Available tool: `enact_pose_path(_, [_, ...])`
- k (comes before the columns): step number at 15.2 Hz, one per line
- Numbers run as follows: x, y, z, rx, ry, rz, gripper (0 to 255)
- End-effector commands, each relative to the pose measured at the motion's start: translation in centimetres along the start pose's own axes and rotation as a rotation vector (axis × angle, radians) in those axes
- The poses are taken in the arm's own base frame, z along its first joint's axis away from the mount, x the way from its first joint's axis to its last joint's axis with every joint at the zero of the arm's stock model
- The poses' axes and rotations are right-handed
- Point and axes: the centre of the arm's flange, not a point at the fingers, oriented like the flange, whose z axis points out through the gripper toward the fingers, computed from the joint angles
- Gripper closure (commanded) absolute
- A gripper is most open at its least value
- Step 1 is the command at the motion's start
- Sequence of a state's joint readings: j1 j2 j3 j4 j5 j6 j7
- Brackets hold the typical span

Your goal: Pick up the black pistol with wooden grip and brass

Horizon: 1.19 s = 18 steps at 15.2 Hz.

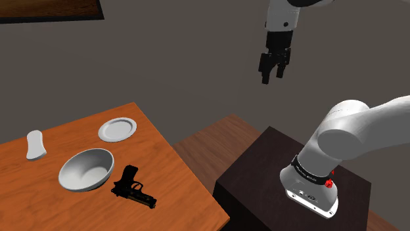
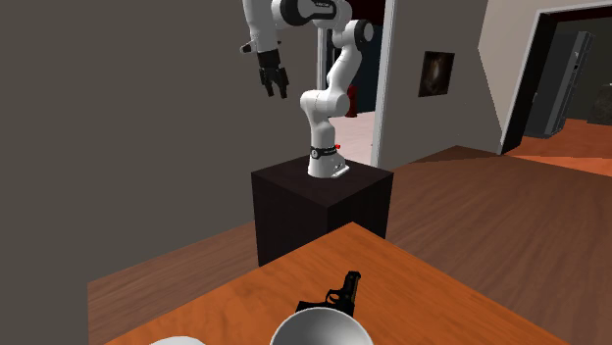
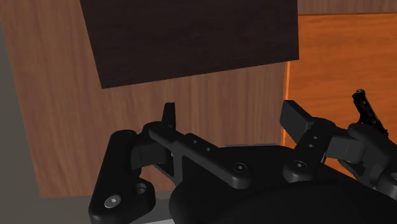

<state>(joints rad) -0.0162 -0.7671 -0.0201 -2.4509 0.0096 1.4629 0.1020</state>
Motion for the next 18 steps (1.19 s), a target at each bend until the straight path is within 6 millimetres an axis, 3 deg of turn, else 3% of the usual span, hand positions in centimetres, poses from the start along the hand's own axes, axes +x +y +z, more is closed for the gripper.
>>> enact_pose_path(1, [0.0, 0.0, 0.0, 0.0, 0.0, 0.0, 0])
enact_pose_path(18, [6.5, -17.3, 12.7, -0.049, 0.098, -0.16, 0])
